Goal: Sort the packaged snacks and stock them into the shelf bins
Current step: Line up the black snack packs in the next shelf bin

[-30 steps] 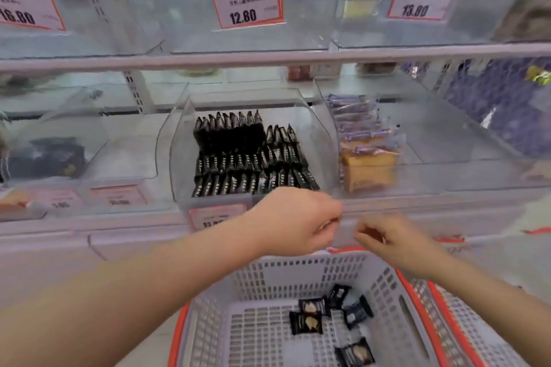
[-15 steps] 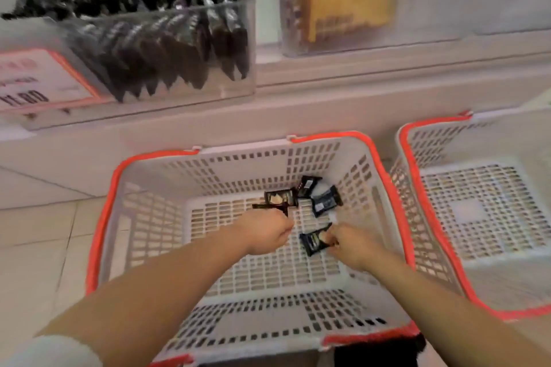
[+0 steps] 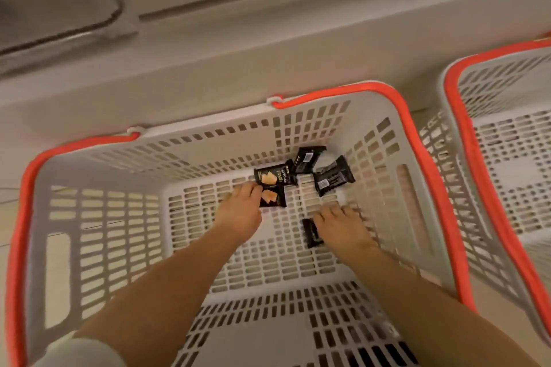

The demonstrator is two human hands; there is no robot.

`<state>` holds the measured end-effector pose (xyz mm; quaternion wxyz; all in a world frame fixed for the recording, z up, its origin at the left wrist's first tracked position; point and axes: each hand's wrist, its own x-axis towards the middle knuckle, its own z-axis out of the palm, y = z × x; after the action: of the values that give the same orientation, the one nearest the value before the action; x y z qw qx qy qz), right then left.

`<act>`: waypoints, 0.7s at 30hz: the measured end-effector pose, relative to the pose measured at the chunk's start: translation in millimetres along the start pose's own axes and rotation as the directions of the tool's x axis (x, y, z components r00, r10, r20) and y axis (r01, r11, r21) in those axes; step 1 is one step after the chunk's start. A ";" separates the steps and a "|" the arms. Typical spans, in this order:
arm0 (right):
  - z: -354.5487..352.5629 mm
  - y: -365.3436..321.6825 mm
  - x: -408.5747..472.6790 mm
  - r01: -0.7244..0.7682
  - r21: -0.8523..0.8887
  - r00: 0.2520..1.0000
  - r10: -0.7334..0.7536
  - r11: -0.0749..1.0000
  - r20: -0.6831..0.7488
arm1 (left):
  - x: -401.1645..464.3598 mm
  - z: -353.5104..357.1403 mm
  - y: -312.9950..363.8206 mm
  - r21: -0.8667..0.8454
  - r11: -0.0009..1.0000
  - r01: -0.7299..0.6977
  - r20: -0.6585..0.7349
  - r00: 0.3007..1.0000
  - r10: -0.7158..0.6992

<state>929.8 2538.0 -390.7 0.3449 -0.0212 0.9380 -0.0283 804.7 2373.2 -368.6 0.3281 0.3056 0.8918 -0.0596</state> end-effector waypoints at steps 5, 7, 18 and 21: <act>-28.1 0.5 5.8 -0.102 -0.033 0.939 0.085 0.994 -0.332 | 15.6 19.2 14.7 0.026 0.991 0.131 -0.084 0.988 -0.128; -39.7 6.9 13.0 -0.133 -0.105 0.944 0.094 0.986 -0.317 | 17.9 25.5 17.0 0.047 0.989 0.137 -0.081 0.988 -0.133; -35.7 28.1 30.1 -0.101 -0.433 0.987 0.038 0.896 -0.153 | -1.9 19.3 -5.6 -0.632 0.762 0.144 0.072 0.989 -0.127; -32.5 23.2 29.5 0.004 -0.581 0.992 -0.075 0.814 -0.098 | -10.6 1.1 -7.7 -0.875 0.398 0.275 0.221 0.959 -0.178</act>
<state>885.9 2560.6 -386.6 0.2660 -0.1430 0.9198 0.2505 807.1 2361.3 -363.5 0.4691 -0.0429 0.8028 0.3657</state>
